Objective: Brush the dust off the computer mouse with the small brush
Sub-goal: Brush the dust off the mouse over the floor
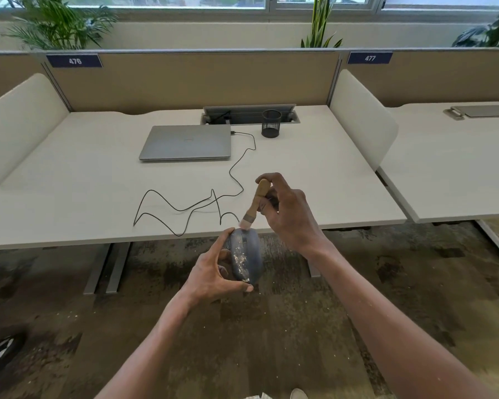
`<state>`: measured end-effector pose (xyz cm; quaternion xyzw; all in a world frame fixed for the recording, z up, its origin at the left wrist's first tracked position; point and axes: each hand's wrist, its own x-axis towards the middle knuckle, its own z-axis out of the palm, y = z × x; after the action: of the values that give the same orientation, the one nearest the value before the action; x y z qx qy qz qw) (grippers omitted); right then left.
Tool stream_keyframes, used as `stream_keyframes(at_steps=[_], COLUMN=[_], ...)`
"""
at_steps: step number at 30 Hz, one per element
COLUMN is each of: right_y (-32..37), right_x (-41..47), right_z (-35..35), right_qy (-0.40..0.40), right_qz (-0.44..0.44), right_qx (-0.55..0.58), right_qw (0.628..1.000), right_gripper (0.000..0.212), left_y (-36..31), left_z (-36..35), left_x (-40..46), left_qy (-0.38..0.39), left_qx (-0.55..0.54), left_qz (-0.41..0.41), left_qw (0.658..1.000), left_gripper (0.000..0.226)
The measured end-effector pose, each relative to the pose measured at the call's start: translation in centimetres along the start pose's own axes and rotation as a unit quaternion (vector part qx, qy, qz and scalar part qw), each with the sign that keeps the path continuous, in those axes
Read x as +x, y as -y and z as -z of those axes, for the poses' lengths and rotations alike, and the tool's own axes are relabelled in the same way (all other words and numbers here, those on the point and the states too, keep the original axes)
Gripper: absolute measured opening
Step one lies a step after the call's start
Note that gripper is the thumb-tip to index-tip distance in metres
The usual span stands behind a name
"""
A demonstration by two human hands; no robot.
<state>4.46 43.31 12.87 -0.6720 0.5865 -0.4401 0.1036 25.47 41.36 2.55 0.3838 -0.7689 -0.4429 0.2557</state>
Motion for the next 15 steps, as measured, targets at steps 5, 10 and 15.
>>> stream_keyframes(at_steps=[5,10,15], right_y=[-0.9,-0.5,-0.5], right_x=[-0.3,-0.4,-1.7], right_z=[0.7,1.2,1.2], right_qy=[-0.01,-0.008,0.03], right_qz=[-0.047,-0.011,-0.023], right_qx=[-0.059,-0.026,0.041], right_qw=[0.997,1.0,0.998], right_gripper=[0.029,0.022,0.021], left_y=[0.3,0.5,-0.2], left_z=[0.2,0.3,0.5], left_x=[-0.1,-0.1,-0.1], left_qy=[0.0,-0.014,-0.061], left_qx=[0.002,-0.012,-0.007], left_qz=[0.004,0.019,0.032], left_qw=[1.0,1.0,0.998], left_gripper=[0.124,0.13,0.133])
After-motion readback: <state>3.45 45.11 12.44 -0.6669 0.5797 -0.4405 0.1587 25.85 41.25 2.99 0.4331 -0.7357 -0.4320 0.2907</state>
